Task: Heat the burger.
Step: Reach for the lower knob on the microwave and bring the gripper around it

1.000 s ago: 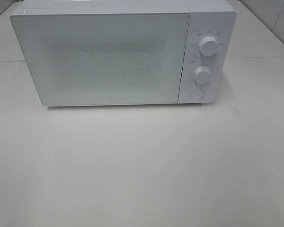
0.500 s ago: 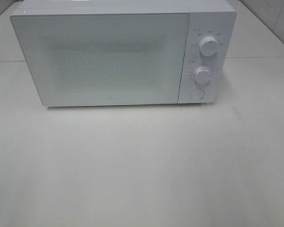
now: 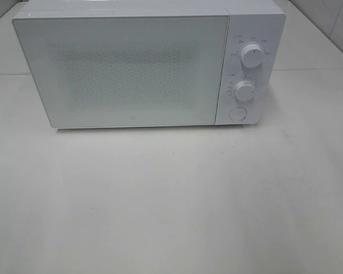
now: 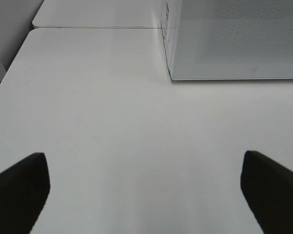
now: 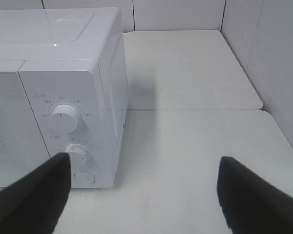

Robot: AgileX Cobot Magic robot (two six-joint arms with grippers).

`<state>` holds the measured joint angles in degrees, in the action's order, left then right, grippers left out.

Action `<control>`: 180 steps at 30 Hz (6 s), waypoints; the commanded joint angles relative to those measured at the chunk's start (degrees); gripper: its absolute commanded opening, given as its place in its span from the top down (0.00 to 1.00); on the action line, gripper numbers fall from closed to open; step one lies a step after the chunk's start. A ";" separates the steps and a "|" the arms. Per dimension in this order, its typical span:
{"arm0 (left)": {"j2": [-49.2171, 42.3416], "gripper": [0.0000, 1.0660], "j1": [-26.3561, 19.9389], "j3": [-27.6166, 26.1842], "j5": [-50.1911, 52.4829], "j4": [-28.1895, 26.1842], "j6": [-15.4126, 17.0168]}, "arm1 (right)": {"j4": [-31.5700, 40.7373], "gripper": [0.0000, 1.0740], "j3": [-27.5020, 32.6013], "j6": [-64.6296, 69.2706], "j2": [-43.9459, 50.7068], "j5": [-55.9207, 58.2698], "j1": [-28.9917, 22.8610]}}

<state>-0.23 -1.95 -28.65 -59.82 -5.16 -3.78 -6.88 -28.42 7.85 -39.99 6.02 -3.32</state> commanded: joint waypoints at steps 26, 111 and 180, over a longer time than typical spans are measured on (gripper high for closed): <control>-1.60 0.06 -0.06 0.23 0.40 -0.46 0.23 | 6.47 0.29 7.96 -5.67 -22.98 -36.96 -0.29; -1.55 0.05 -0.06 0.23 0.40 -0.46 0.23 | 45.61 0.29 -14.04 -24.75 -75.11 -69.10 -30.48; -1.55 0.05 -0.06 0.23 0.40 -0.46 0.17 | 41.08 0.96 -15.99 52.31 -77.29 -73.22 -30.08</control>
<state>-0.23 -1.95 -28.65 -59.82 -5.16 -3.78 39.59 -42.91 54.09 -117.80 -66.58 -33.40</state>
